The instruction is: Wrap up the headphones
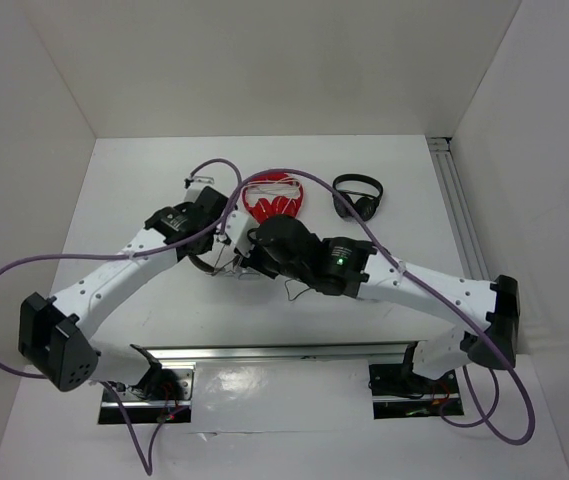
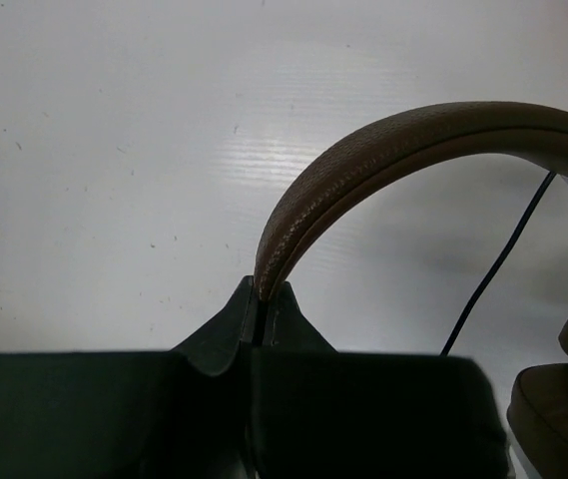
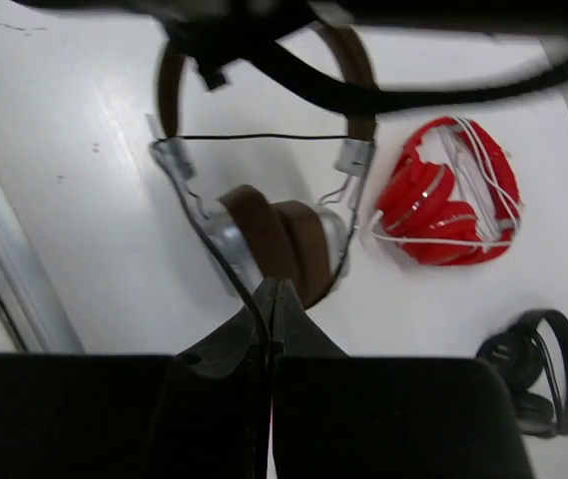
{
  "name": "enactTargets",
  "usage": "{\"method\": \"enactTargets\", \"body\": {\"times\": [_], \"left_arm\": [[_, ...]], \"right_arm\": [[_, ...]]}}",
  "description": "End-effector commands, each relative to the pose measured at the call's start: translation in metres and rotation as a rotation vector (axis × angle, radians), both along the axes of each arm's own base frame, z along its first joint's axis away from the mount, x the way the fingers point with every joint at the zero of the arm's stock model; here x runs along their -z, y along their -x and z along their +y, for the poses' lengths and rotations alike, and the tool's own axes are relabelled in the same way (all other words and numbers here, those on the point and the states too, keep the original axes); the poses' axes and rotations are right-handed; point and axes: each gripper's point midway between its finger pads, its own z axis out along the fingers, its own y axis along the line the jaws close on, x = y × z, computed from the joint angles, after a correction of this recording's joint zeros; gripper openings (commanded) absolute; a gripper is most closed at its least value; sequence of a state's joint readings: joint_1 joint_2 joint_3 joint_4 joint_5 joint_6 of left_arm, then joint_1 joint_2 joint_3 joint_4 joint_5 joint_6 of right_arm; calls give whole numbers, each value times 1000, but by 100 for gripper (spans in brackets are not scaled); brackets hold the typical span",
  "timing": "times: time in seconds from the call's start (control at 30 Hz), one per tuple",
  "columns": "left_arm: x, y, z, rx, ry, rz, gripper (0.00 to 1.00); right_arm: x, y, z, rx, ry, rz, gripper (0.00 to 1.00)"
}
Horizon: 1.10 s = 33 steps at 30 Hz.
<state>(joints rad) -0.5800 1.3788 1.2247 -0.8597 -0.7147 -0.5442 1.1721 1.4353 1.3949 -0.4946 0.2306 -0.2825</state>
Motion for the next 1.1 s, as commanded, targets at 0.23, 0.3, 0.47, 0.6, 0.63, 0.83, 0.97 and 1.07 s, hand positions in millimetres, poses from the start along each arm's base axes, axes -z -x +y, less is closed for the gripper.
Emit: {"method": "enactTargets", "body": {"times": [0.23,0.3,0.47,0.6,0.63,0.83,0.97,1.07], "left_arm": [[-21,31,-17,224,172,-81,0],[-23,35,-29,281,197,-92,0],[-27,46,-42,354,204,-89,0],[-34,51,-35,336,172,-114,0],[-37,50,-32,321,146,-131,0],[-32,51,-28,285,139,-118,0],[-34,53,-35,319,162,-119,0],[-33,56,-35,328,173,-115,0]], "right_arm": [[-68,-71,-45,320,-271,-217,0],[-62,-80,-49,348,-266,-210,0],[-51,-108,-62,398,-242,-214,0],[-45,-130,-78,449,-209,-213,2],[-50,-133,-80,451,-221,-216,2],[-78,-145,-110,511,-296,-243,26],[-102,-155,-119,483,-369,-240,26],[-90,-156,-109,425,-378,-182,9]]}}
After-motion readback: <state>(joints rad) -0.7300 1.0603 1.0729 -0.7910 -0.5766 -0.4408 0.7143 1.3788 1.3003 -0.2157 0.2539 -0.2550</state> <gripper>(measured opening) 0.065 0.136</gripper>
